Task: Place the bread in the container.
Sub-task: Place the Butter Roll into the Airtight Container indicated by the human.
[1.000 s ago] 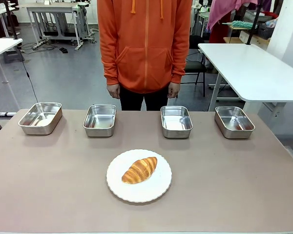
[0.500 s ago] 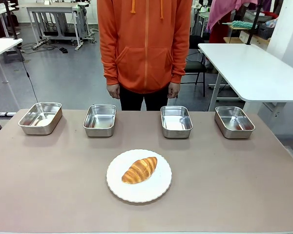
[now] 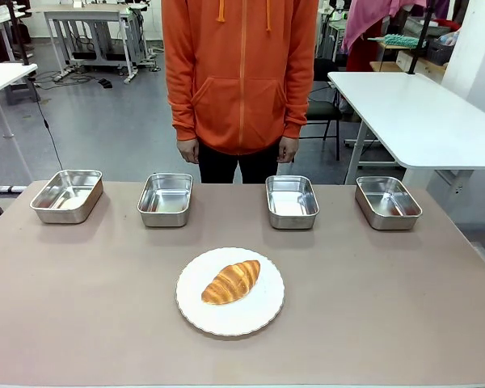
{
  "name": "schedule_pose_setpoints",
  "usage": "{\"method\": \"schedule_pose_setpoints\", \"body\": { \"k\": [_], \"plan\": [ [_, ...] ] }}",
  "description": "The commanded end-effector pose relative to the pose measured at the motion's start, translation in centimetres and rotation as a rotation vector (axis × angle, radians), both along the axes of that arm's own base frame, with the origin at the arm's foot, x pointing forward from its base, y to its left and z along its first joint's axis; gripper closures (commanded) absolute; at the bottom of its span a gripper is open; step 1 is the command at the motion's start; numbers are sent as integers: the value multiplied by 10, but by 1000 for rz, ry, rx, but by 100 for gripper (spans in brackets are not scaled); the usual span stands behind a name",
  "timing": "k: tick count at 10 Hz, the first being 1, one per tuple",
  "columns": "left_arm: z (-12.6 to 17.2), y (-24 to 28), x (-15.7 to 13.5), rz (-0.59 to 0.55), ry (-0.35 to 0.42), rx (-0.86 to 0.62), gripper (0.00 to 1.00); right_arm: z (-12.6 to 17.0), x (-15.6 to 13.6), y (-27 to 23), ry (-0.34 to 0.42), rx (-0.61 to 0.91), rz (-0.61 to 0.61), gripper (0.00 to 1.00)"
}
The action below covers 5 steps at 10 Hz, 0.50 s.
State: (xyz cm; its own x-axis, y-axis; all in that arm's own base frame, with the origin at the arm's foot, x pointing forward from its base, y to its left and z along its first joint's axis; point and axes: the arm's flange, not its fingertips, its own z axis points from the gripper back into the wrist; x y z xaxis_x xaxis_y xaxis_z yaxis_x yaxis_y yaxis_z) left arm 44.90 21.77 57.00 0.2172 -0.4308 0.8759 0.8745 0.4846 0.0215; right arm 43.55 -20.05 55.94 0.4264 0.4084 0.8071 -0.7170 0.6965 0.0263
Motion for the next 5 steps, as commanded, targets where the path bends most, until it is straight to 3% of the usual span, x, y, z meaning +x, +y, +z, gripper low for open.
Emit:
{"method": "schedule_pose_setpoints", "body": {
  "k": [1, 5],
  "plan": [
    [1, 1, -1, -11, -6, -4, 0, -1, 2, 1, -25, 15, 12, 0],
    [1, 1, -1, -11, -6, -4, 0, -1, 2, 1, -25, 15, 12, 0]
  ]
}}
